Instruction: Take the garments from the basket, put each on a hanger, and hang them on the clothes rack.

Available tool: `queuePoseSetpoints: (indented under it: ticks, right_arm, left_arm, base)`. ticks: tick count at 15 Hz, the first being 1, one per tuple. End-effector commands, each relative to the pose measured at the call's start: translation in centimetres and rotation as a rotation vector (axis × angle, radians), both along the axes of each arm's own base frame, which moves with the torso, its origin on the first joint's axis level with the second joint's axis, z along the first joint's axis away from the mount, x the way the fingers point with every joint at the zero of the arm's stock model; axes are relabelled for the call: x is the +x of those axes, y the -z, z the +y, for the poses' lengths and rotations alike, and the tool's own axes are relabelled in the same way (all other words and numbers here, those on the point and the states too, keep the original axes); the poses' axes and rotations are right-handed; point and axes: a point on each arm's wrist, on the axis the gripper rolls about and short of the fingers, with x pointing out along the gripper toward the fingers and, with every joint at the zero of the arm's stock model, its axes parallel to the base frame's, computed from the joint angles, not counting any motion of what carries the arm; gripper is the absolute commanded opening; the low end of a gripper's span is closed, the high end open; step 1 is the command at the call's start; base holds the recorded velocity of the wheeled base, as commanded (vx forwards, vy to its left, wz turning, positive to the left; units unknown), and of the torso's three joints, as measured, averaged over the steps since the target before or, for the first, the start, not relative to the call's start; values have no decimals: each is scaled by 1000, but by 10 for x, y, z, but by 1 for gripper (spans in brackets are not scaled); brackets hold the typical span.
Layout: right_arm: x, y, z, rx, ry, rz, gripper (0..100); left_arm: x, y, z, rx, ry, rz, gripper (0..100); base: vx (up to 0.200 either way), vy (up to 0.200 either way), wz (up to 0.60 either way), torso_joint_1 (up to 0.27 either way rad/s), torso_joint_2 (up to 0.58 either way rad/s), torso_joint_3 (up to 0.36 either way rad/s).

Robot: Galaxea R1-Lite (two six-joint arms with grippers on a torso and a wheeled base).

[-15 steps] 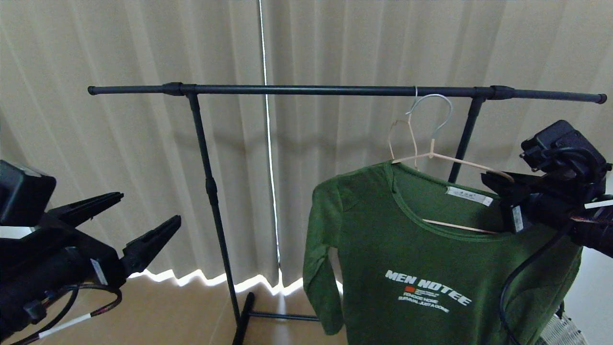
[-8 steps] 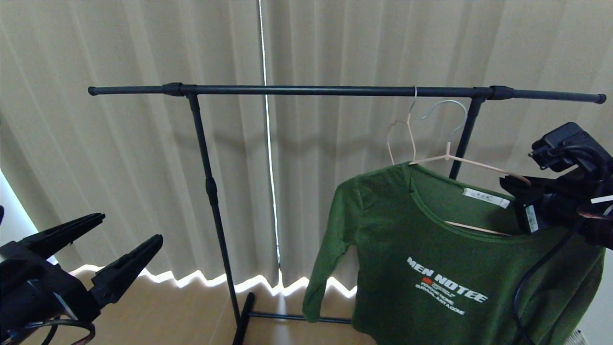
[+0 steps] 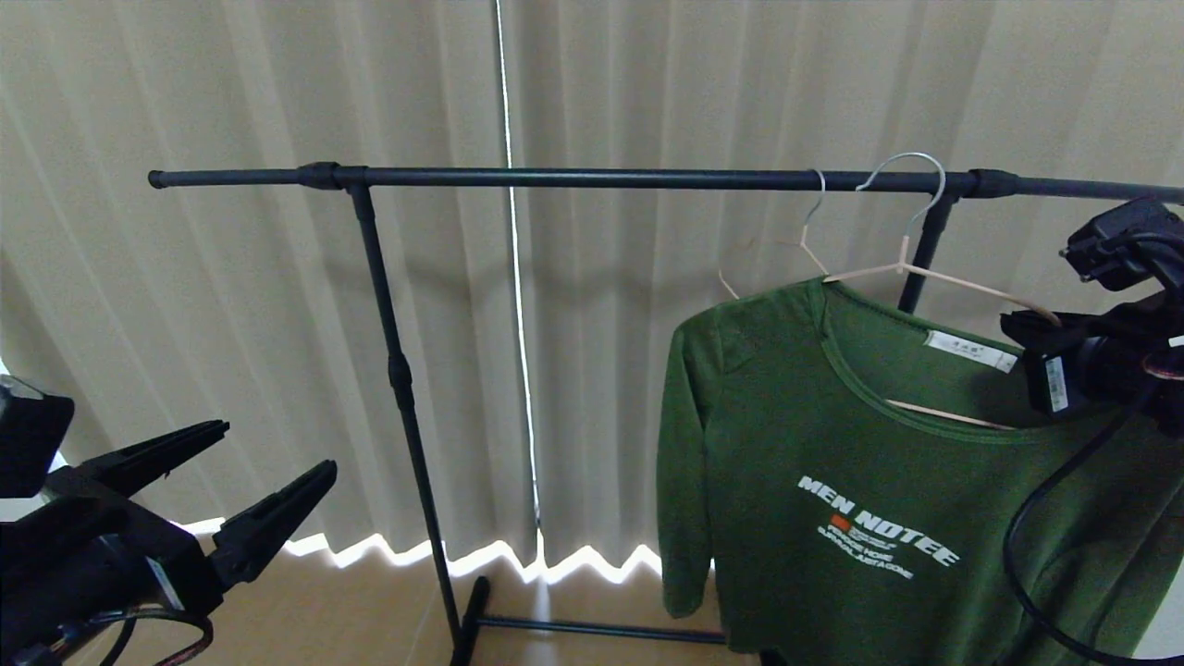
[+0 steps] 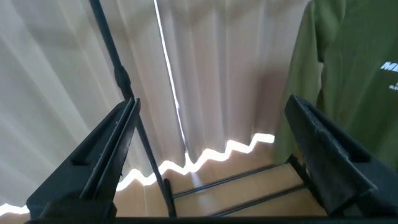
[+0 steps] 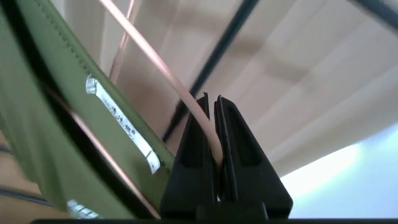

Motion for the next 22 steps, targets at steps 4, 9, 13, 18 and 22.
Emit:
queuePoseSetpoints:
  ticks: [4, 9, 13, 18, 22]
  right_arm:
    - [2, -5, 9, 10, -34, -16, 0]
    - [4, -8, 9, 11, -37, -25, 0]
    - [23, -13, 27, 62, -73, -28, 0]
    - [63, -13, 48, 35, -16, -5, 0]
    - [85, -3, 52, 4, 71, 17, 0]
  left_arm:
    - [3, 1, -1, 4, 1, 11, 100]
    - [2, 3, -1, 5, 1, 15, 100]
    - [3, 2, -1, 3, -1, 16, 100]
    - [15, 7, 0, 10, -31, 54, 100]
    - [14, 2, 1, 0, -33, 4, 100]
  base:
    - [200, 0, 0, 7, 6, -1]
    - [40, 0, 0, 0, 0, 0]
    - [0, 0, 0, 0, 0, 0]
    - [0, 0, 0, 0, 0, 0]
    - [0, 0, 0, 0, 0, 0]
